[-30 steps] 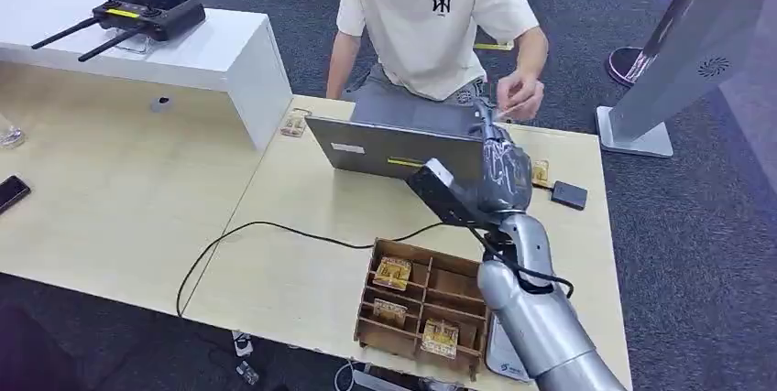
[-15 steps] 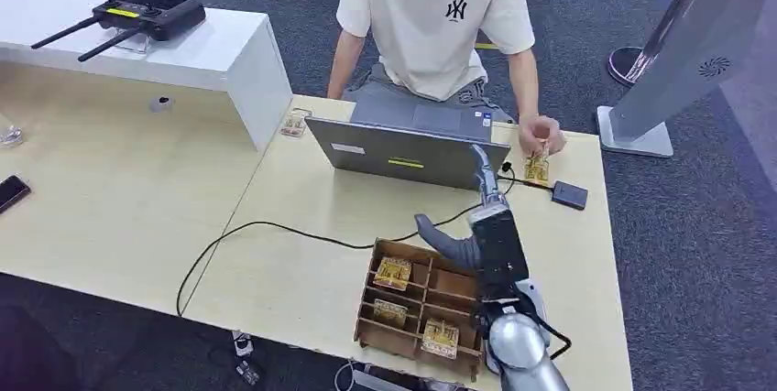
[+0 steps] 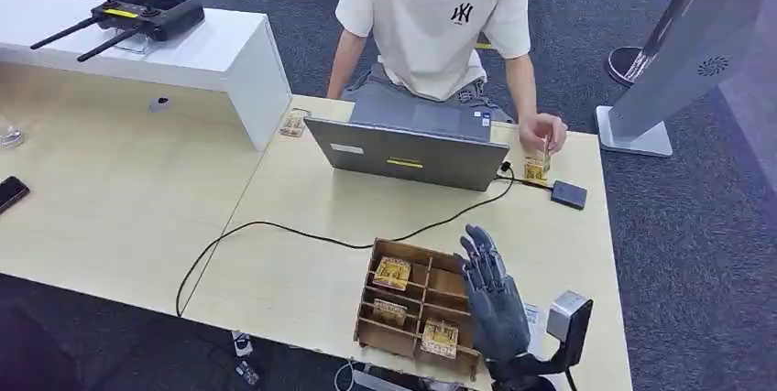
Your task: Pass the card to the sensor for recognition and then transmit it.
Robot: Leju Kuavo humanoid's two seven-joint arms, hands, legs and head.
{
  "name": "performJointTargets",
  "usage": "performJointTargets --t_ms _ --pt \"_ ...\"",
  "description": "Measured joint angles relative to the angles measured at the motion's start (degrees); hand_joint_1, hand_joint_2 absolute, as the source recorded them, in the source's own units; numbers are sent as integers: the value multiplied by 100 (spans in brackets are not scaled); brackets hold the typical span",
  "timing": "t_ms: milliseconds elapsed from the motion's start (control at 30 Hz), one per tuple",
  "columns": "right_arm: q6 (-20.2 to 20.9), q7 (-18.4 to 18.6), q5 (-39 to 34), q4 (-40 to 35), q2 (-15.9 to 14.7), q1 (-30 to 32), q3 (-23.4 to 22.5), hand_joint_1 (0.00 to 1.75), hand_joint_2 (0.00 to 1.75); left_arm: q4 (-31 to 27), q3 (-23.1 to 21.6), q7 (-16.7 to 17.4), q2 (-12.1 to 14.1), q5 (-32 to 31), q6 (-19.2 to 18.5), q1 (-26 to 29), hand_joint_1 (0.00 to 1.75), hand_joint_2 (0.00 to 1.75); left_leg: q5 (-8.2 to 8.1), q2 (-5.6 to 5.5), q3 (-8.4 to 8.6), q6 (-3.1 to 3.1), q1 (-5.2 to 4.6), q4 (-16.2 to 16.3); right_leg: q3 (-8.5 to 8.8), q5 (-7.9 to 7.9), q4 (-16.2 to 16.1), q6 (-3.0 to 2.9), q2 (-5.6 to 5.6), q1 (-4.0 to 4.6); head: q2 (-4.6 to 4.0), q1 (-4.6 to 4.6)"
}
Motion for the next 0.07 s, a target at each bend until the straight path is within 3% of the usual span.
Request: performJointTargets --t_ms 67 --pt "44 -66 -106 -55 -103 230 0 0 0 2 35 15 0 39 2 18 0 175 -2 -5 -3 3 0 0 3 -2 0 3 -7 0 0 2"
